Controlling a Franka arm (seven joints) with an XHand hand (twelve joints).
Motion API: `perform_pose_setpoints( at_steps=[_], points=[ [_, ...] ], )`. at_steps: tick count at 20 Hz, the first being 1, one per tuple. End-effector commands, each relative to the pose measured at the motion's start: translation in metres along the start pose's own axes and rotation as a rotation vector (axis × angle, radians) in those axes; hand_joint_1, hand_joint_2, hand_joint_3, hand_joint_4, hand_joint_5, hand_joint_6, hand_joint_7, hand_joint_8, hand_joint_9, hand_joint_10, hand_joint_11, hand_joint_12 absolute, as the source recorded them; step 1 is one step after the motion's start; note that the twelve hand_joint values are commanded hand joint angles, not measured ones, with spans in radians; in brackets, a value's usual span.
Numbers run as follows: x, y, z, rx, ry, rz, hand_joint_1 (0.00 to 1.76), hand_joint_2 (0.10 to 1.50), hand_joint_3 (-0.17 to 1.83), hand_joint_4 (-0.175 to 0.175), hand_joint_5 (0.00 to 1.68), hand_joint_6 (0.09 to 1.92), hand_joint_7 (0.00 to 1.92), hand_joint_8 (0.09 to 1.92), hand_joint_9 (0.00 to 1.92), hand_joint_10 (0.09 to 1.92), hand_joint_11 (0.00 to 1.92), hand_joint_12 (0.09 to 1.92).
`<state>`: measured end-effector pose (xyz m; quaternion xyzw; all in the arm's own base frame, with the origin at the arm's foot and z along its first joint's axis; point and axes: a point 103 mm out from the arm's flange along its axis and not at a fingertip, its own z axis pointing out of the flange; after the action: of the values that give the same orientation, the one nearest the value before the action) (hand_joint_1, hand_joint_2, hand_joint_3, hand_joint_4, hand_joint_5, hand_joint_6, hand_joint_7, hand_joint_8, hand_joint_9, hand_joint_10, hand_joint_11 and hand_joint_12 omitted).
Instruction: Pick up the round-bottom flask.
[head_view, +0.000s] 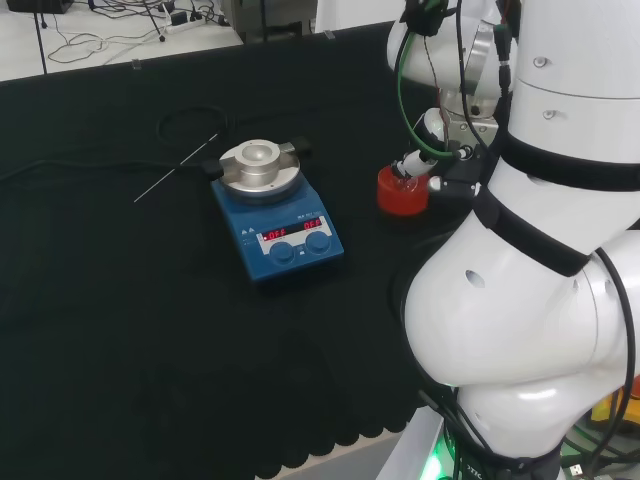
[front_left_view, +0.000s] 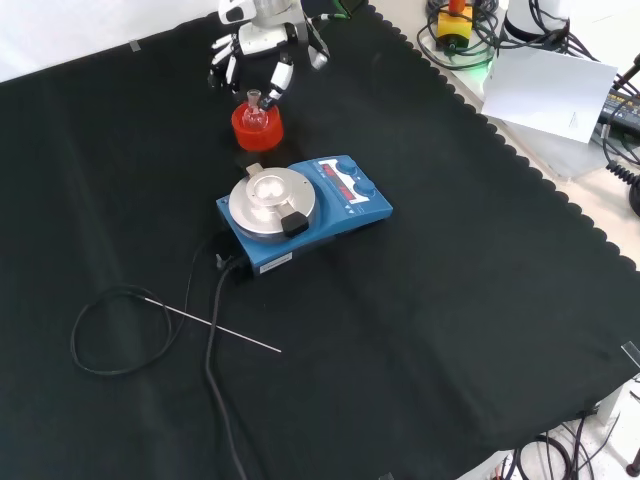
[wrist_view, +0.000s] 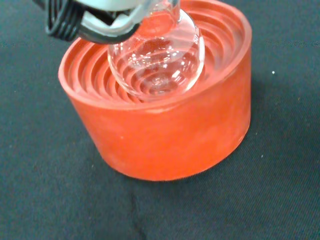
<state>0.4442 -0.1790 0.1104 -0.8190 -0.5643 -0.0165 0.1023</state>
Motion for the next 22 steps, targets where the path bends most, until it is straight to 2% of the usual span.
perform_pose_setpoints(
  at_steps=[1,6,8,16,22],
  points=[
    [0.003,-0.001,-0.013,-0.008,-0.002,-0.003,1.07,0.77,0.56,0.175,1.12,0.90,0.40,0.70,0.61,0.62,0.17,1.38],
    [0.008,-0.004,-0.037,0.021,0.043,0.006,1.08,0.76,0.59,0.175,1.13,0.89,0.40,0.70,0.61,0.61,0.18,1.37],
    [0.011,-0.007,-0.051,0.039,0.040,0.003,1.08,0.75,0.59,0.175,1.13,0.89,0.40,0.70,0.61,0.61,0.17,1.37],
    [0.034,-0.023,-0.098,0.089,-0.013,-0.025,1.08,0.74,0.60,0.175,1.14,0.87,0.40,0.70,0.60,0.61,0.16,1.38],
    [0.069,-0.034,-0.120,0.076,-0.075,-0.064,1.09,0.73,0.60,0.175,1.16,0.85,0.40,0.70,0.60,0.61,0.15,1.38]
  ],
)
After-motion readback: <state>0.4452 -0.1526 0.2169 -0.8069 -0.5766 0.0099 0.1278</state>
